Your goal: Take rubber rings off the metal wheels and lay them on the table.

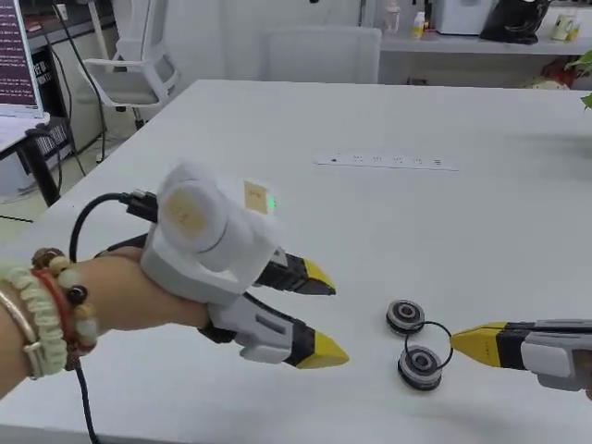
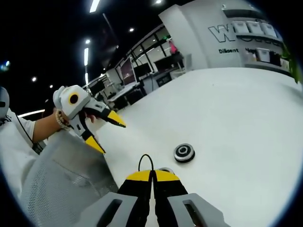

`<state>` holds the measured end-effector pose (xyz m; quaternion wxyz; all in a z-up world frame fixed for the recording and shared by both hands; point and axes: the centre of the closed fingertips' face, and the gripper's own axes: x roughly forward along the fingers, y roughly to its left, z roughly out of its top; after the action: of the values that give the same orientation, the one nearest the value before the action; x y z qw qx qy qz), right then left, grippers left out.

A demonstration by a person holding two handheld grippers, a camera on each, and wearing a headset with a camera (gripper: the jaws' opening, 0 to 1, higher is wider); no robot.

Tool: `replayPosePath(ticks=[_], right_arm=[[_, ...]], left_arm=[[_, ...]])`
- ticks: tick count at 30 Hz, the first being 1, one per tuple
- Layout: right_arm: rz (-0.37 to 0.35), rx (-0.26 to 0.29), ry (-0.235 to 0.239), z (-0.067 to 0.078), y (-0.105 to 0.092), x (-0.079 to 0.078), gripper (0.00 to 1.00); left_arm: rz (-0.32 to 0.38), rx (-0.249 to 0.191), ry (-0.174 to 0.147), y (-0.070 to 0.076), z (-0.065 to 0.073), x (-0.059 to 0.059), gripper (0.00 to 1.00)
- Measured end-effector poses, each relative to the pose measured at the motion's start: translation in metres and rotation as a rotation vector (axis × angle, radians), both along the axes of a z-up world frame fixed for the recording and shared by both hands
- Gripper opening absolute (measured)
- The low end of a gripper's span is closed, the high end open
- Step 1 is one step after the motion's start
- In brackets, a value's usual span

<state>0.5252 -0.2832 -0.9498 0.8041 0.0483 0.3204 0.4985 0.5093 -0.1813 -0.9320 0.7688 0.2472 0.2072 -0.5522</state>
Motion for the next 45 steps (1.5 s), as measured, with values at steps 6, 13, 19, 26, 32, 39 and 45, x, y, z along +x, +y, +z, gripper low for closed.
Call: replayPosePath(ticks=[6, 13, 19, 26, 32, 39, 45], right_arm=[[0.018, 0.009, -0.02, 0.015, 0.007, 0.001, 0.0], [0.065, -0.002, -0.052, 0.029, 0.024, 0.0, 0.0], [0.106, -0.026, -0.07, 0.035, 0.039, -0.001, 0.0], [0.157, -0.082, -0.079, 0.033, 0.062, -0.001, 0.0], [0.175, -0.142, -0.064, 0.022, 0.074, 0.001, 0.0], [0.172, -0.159, -0.04, 0.013, 0.088, 0.005, 0.0], [0.181, -0.192, -0.021, 0.0, 0.102, 0.007, 0.0]], left_arm=[[0.042, -0.006, 0.025, 0.023, 0.002, -0.013, 0.52], [0.112, 0.006, 0.043, 0.052, 0.001, -0.027, 0.56], [0.167, -0.005, 0.055, 0.066, 0.0, -0.037, 0.57], [0.216, -0.006, 0.081, 0.067, -0.014, -0.05, 0.58], [0.247, -0.023, 0.065, 0.068, -0.009, -0.048, 0.59], [0.285, -0.054, 0.052, 0.071, -0.006, -0.043, 0.59], [0.307, -0.061, 0.049, 0.073, -0.006, -0.04, 0.59]])
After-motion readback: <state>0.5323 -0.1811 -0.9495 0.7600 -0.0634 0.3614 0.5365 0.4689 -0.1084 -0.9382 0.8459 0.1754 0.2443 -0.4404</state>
